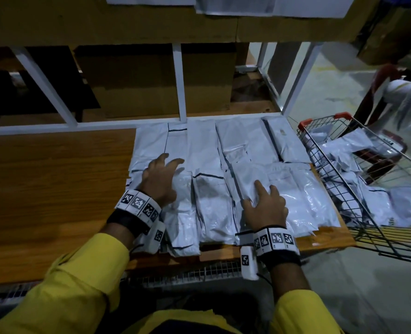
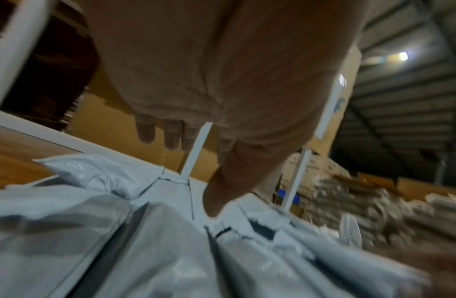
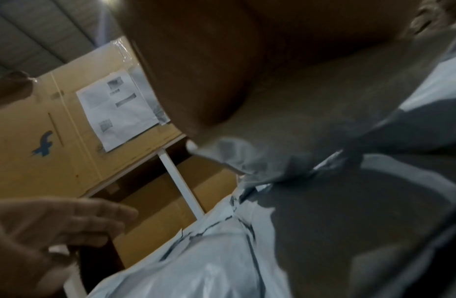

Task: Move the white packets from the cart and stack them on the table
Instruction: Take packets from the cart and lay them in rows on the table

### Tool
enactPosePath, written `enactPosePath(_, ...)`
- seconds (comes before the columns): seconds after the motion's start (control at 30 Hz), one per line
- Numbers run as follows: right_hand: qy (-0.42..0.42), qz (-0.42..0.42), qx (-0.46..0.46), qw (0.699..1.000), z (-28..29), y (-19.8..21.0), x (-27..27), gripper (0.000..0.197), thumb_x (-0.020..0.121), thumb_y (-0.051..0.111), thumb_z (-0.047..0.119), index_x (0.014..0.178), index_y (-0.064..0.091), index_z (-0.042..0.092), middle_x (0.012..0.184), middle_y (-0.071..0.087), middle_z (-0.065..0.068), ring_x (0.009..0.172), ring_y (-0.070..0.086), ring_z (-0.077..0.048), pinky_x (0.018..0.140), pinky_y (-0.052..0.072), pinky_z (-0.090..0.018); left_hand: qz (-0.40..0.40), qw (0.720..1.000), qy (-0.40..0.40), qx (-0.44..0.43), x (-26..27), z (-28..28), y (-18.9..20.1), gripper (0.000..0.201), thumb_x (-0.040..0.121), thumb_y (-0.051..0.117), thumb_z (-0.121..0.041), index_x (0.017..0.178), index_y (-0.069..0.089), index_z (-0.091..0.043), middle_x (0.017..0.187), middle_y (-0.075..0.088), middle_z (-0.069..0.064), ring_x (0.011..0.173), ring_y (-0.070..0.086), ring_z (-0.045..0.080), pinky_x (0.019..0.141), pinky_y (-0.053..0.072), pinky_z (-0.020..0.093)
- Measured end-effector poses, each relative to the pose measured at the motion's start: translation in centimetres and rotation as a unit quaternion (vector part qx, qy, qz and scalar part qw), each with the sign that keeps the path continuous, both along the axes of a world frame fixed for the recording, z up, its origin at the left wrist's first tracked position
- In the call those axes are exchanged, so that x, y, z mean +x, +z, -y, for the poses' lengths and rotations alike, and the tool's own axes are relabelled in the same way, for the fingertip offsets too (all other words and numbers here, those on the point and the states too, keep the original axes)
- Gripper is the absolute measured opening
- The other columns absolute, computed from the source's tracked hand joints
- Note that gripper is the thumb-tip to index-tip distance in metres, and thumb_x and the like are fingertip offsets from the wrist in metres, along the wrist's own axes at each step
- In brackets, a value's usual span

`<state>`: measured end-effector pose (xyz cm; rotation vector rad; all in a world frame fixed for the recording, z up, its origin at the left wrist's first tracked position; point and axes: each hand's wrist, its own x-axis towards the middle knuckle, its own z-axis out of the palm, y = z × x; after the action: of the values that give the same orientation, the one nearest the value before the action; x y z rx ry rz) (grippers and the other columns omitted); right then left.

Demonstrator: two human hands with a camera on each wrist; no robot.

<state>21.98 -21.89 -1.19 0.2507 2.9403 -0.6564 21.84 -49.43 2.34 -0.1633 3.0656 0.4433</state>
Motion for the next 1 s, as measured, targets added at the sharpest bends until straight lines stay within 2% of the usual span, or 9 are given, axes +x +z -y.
enactPosePath(0.23,0.030,-0.019,0.064,0.997,0.2,-1.2,0.8,0.072,0.091,0.053,0.058,0.154,0.032,0.030,0.157,0.028,-0.014,0.139,0.029,-0.037,0.111,0.027,-0.051,-0.122,0.987,0.059,0.086,1.9,0.3,0.8,0.068,0.078,0.068,-0.002,0.137,0.052,-0.031,0.149,0.043,0.011,0.139,0.035,0.037,0.110,0.036,0.058)
enactPosePath(0.33,0.048,-0.029,0.087,0.995,0.1,-1.2,0.8,0.072,0.089,0.052,0.064,0.151,0.036,0.032,0.155,0.033,-0.013,0.139,0.029,-0.037,0.111,0.024,-0.051,-0.124,0.980,0.104,0.115,2.5,0.4,1.3,0.070,0.077,0.064,0.004,0.136,0.053,-0.031,0.150,0.042,0.007,0.138,0.035,0.035,0.112,0.034,0.055)
enactPosePath(0.5,0.076,-0.030,0.077,0.994,-0.6,-0.9,0.9,0.072,0.088,0.050,0.067,0.150,0.037,0.031,0.154,0.034,-0.013,0.139,0.028,-0.037,0.110,0.024,-0.052,-0.138,0.970,0.144,0.140,3.5,-0.7,2.1,0.064,0.080,0.065,0.001,0.134,0.055,-0.031,0.149,0.044,0.003,0.138,0.035,0.031,0.113,0.034,0.053)
enactPosePath(0.73,0.068,-0.058,0.026,0.996,-5.1,1.4,1.1,0.073,0.093,0.049,0.063,0.154,0.032,0.027,0.159,0.027,-0.013,0.146,0.020,-0.035,0.114,0.021,-0.052,-0.173,0.965,0.090,0.172,3.1,-6.4,3.0,0.055,0.080,0.063,-0.017,0.132,0.055,-0.033,0.143,0.051,0.000,0.135,0.043,0.026,0.112,0.037,0.049)
enactPosePath(0.87,0.048,-0.080,0.003,0.996,-10.4,2.6,1.2,0.070,0.093,0.051,0.061,0.153,0.037,0.025,0.159,0.029,-0.013,0.145,0.020,-0.034,0.114,0.021,-0.054,-0.191,0.963,0.046,0.187,2.0,-12.7,3.9,0.051,0.080,0.061,-0.024,0.129,0.055,-0.034,0.139,0.054,-0.005,0.131,0.047,0.024,0.110,0.039,0.049)
enactPosePath(1.0,0.021,-0.092,0.002,0.995,-17.0,4.0,1.0,0.066,0.094,0.052,0.058,0.150,0.039,0.026,0.156,0.034,-0.012,0.142,0.026,-0.036,0.113,0.024,-0.055,-0.206,0.957,-0.005,0.202,1.1,-20.7,4.7,0.049,0.081,0.065,-0.023,0.129,0.057,-0.032,0.137,0.056,-0.006,0.128,0.049,0.022,0.109,0.040,0.044)
